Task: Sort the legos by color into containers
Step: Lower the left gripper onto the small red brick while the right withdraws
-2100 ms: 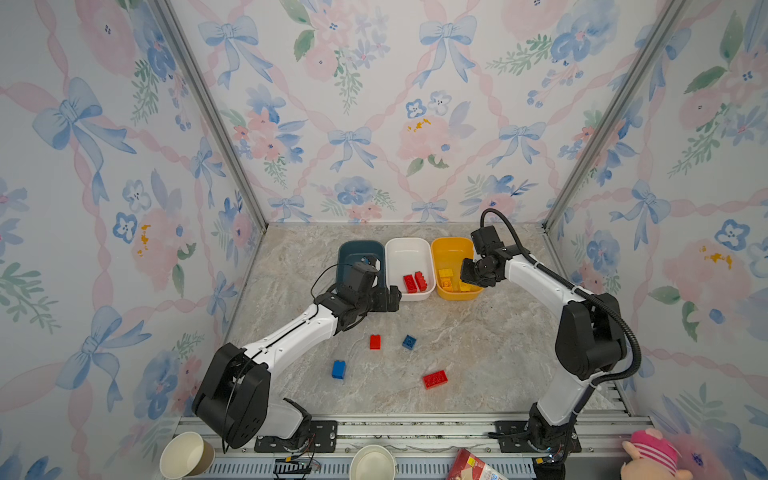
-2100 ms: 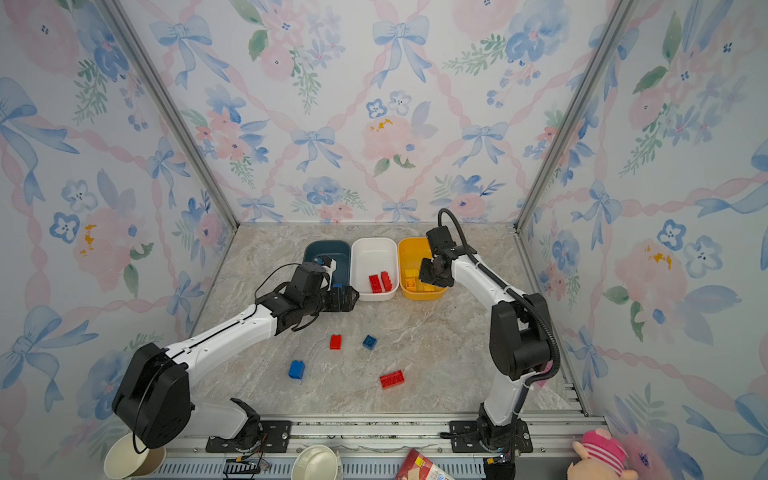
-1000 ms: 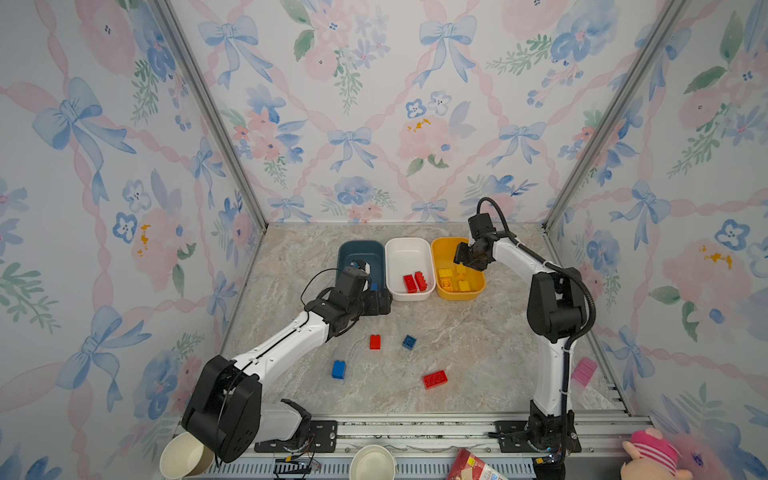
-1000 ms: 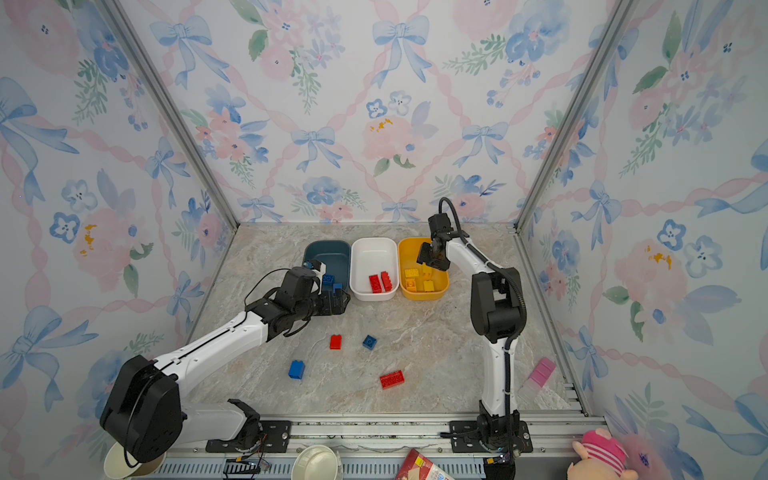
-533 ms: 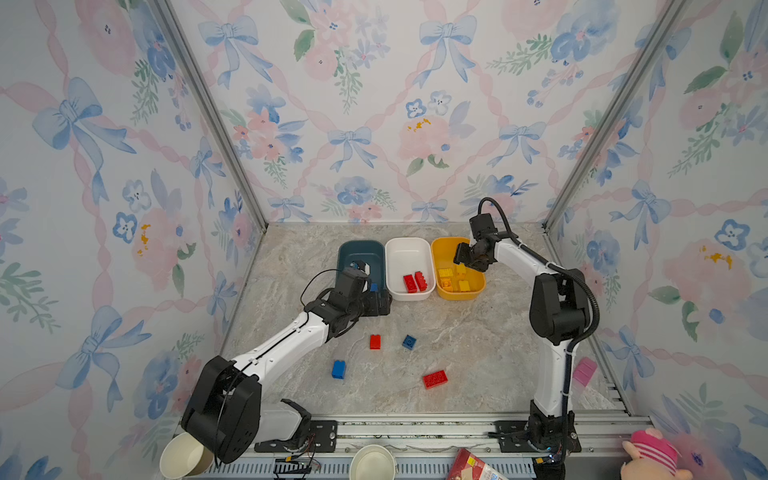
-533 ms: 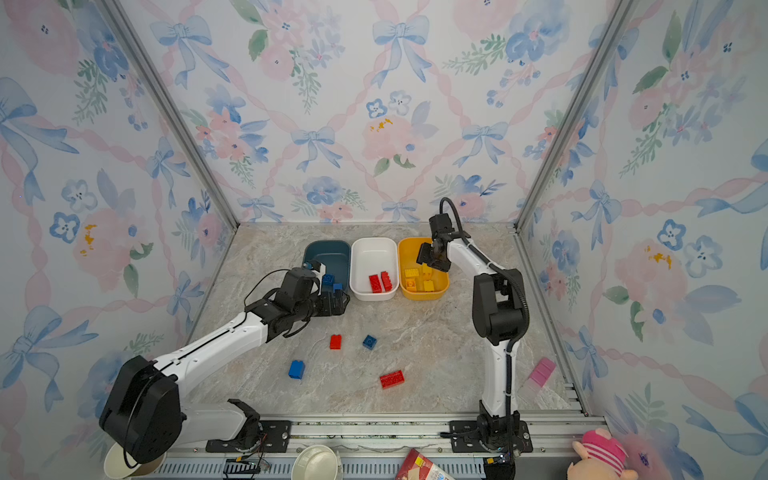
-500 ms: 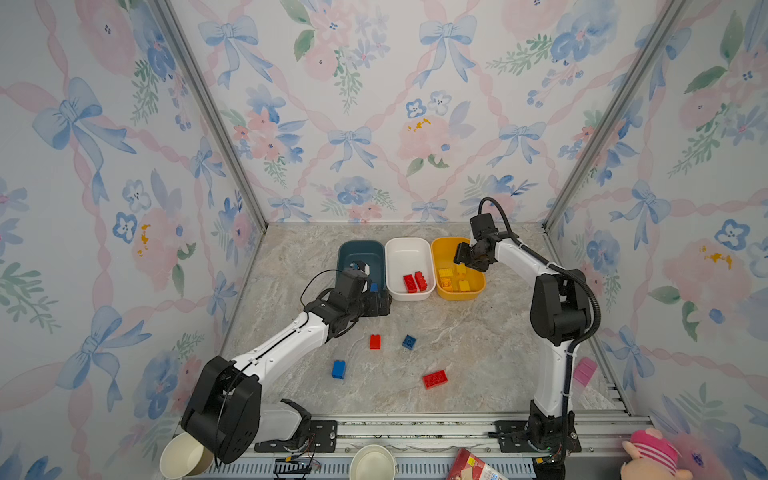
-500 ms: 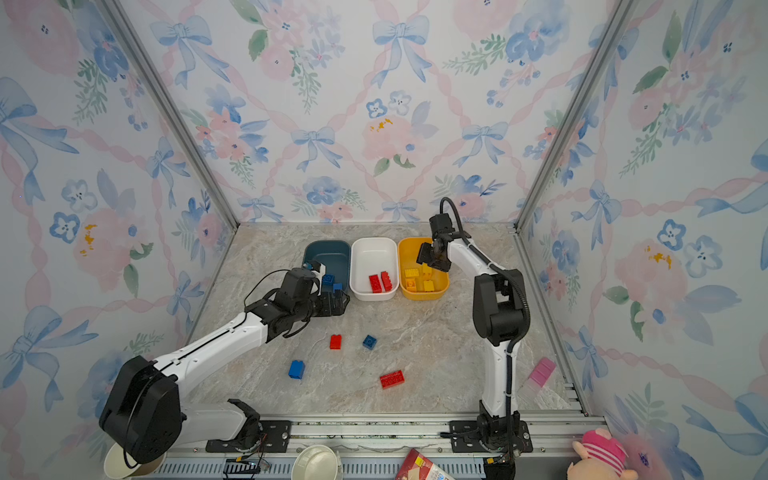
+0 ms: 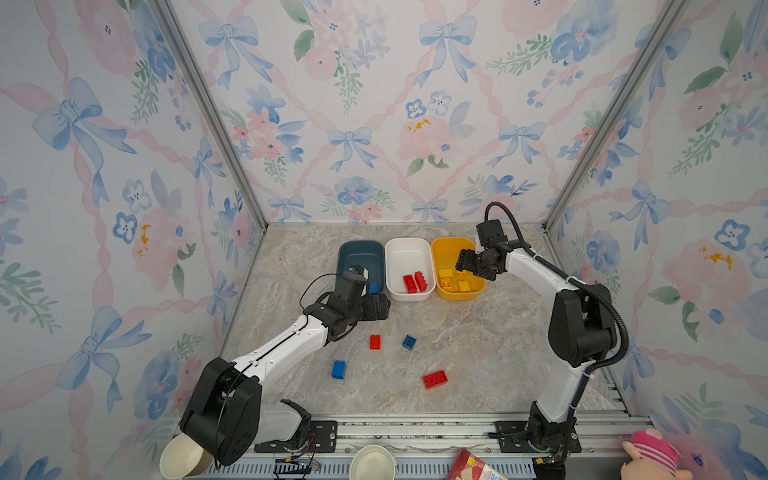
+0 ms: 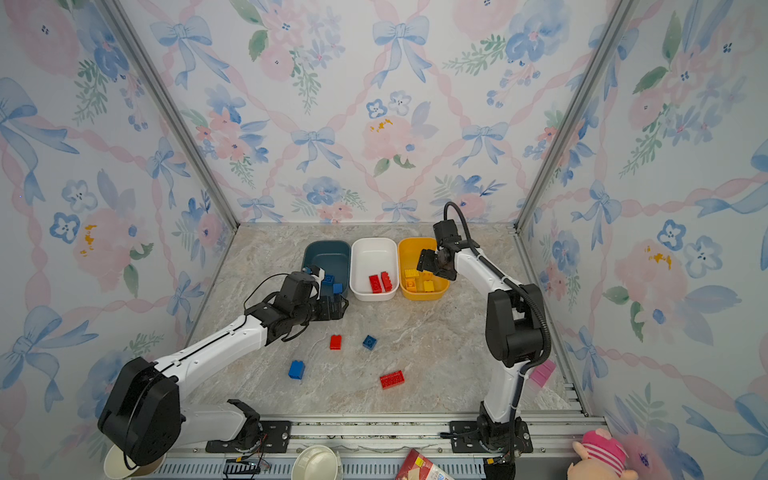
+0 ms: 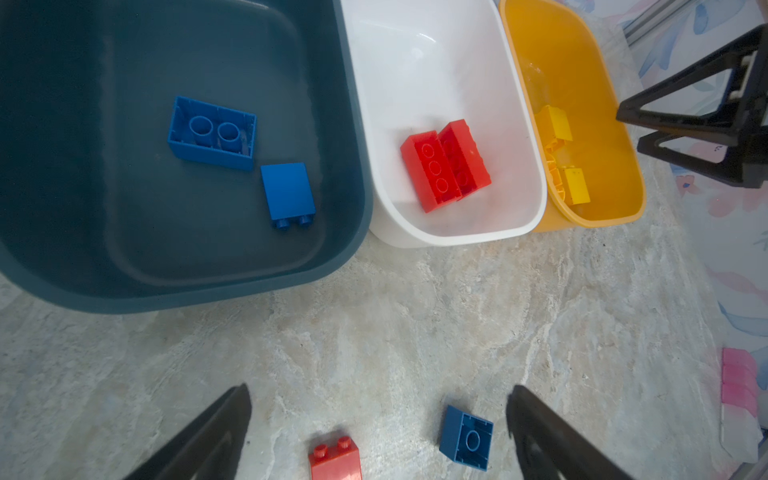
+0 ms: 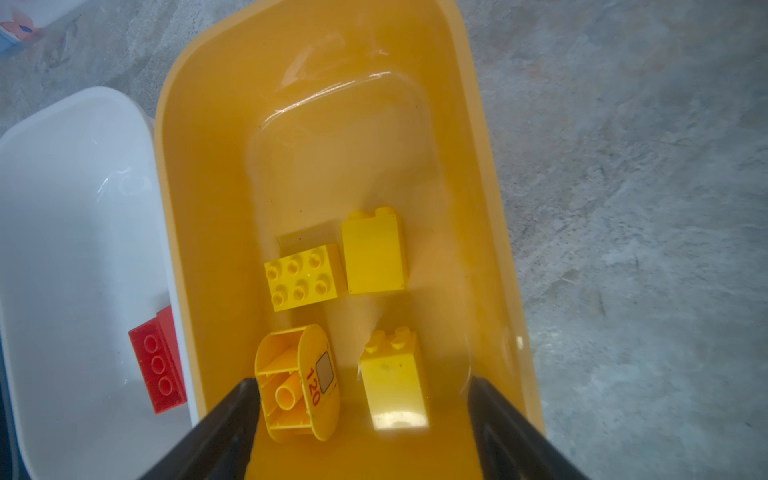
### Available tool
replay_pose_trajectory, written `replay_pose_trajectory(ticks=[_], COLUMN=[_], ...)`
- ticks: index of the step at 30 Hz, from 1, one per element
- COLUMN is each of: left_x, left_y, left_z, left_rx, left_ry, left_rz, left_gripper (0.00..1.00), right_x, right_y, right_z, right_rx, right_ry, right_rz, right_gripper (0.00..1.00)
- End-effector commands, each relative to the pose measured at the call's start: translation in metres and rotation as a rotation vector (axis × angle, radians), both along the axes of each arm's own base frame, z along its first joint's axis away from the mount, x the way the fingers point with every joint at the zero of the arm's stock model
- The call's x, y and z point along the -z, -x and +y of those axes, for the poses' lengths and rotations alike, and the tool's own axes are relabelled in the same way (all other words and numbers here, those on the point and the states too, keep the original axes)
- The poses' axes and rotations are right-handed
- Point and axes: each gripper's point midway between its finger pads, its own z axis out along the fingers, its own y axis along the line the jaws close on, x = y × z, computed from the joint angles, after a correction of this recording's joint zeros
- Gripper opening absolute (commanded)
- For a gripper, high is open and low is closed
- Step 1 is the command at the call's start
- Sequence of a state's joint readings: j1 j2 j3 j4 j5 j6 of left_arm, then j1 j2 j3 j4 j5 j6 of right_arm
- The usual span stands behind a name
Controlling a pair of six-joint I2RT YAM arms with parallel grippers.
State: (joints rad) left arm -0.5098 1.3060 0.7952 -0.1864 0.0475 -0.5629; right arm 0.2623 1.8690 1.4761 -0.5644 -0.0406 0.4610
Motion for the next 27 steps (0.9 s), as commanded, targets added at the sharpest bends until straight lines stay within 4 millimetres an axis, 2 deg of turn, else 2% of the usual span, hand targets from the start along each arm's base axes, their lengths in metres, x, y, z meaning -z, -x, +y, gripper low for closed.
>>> replay_pose_trajectory(ticks=[1, 9, 11, 20, 27], left_x=[0.002, 0.017, 0.022, 0.048, 0.070], left_y=[0.006, 0.013, 0.015, 0.023, 0.033], left_z=[0.000, -0.002, -0.003, -0.006, -0.007], left_rx=[-0.002, 0.005, 0.010, 0.023, 0.027], left_ry=[0.026, 0.019, 0.009, -0.060, -0.140], left_rz=[0.016, 0.065, 0.082, 0.166, 0.236], left_gripper=[0.98, 0.97, 0.97, 0.97, 0.94], right_x=[-0.011, -0.014, -0.018, -0.011, -0.005], right_y=[0.018, 0.062, 0.072, 0.115, 0.132], right_z=[0.006, 0.013, 0.015, 0.013, 0.009], right_rx=[-0.029, -0.080, -0.093, -0.116, -0.109], right_ry=[0.021, 0.045, 0.045, 0.066, 0.069], right_rz=[-0.017, -0.007, -0.013, 0.022, 0.045], right_gripper=[0.87, 1.00, 0.97, 0.97, 0.97])
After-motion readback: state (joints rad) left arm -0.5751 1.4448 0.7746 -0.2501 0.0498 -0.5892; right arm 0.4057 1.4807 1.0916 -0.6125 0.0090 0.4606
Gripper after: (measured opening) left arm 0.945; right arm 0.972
